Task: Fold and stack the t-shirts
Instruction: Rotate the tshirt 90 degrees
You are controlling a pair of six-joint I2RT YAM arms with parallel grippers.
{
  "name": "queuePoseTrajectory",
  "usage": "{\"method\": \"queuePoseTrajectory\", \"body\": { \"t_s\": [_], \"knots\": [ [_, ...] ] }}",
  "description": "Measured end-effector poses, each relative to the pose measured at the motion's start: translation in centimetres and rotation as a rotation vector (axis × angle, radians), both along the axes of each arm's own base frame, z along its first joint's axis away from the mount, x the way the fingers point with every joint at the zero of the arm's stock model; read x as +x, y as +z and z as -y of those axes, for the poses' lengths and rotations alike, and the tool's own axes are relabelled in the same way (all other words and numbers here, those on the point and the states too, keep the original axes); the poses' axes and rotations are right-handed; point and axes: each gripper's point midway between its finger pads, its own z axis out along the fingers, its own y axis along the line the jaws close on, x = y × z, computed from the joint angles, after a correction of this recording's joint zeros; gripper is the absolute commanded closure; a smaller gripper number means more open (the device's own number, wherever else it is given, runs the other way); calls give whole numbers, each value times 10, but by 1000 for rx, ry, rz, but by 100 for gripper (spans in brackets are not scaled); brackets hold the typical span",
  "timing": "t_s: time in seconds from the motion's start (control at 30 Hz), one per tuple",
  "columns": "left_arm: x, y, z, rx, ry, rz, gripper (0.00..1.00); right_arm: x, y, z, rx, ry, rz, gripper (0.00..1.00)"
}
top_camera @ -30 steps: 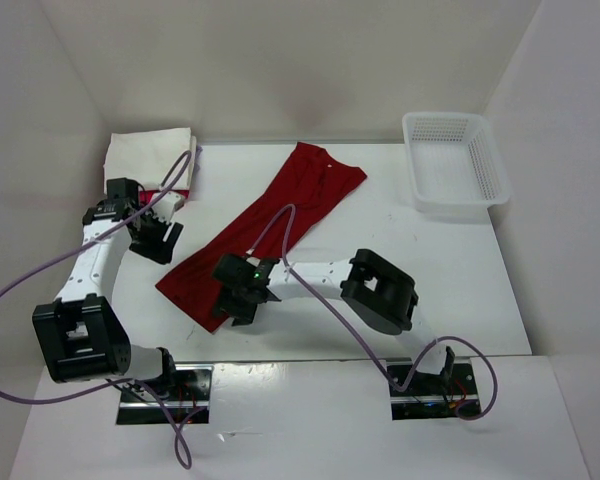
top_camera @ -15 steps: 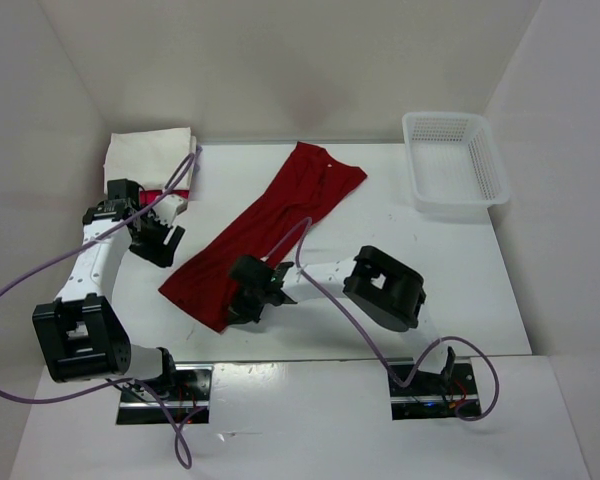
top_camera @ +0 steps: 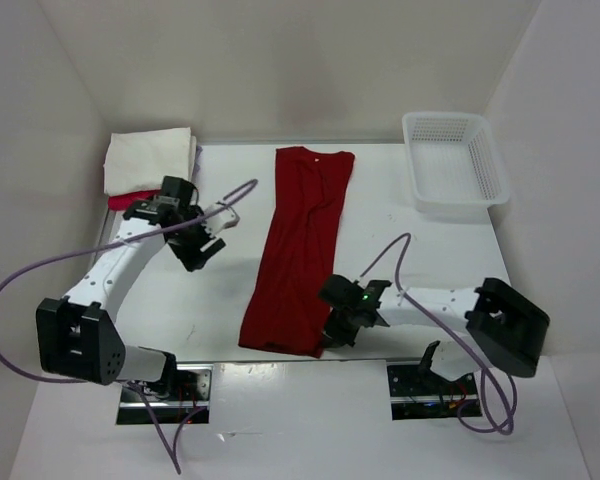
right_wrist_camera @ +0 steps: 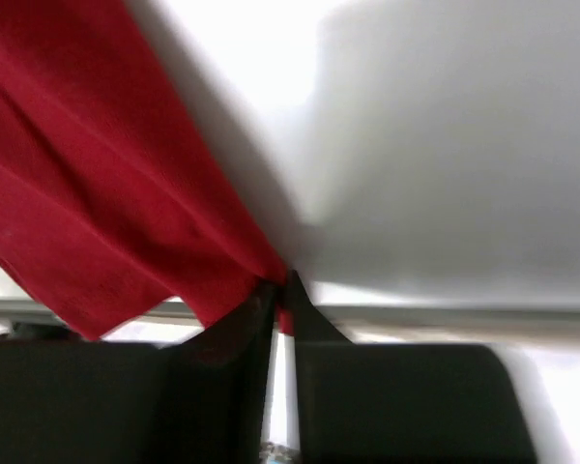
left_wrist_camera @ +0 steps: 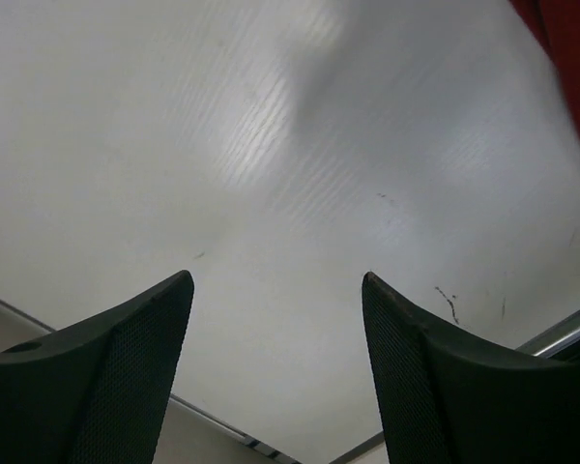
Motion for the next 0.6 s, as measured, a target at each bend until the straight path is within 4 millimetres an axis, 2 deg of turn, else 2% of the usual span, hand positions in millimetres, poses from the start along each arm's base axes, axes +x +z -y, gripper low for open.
{"method": "queuePoseTrajectory", "body": {
  "t_s": [0.07, 0.1, 0.17, 0.23, 0.3, 0.33, 0.37, 0.43, 0.6],
  "knots": [
    [-5, 1, 23, 26, -107, 3, 19, -3, 5, 19, -27, -17, 2, 70],
    [-9, 1, 34, 41, -160, 6, 14, -2, 8, 27, -40, -23, 10, 64],
    [-19, 4, 57, 97, -291, 26, 10, 1, 20, 40, -57, -22, 42, 60],
    [-36, 2, 77, 151, -423, 50, 10, 3, 33, 48, -66, -5, 78, 57],
    [-62, -5, 94, 212, -572, 44, 6, 5, 47, 51, -65, 21, 110, 57],
    [-75, -11, 100, 237, -640, 29, 6, 6, 51, 51, -64, 34, 126, 56],
    [-86, -16, 105, 255, -692, 11, 0, 7, 54, 52, -65, 45, 136, 56],
    [-101, -25, 108, 303, -765, -28, 0, 7, 55, 54, -76, 78, 153, 56],
    [-104, -43, 120, 401, -848, -82, 0, 20, 55, 58, -99, 122, 180, 56]
  ]
}}
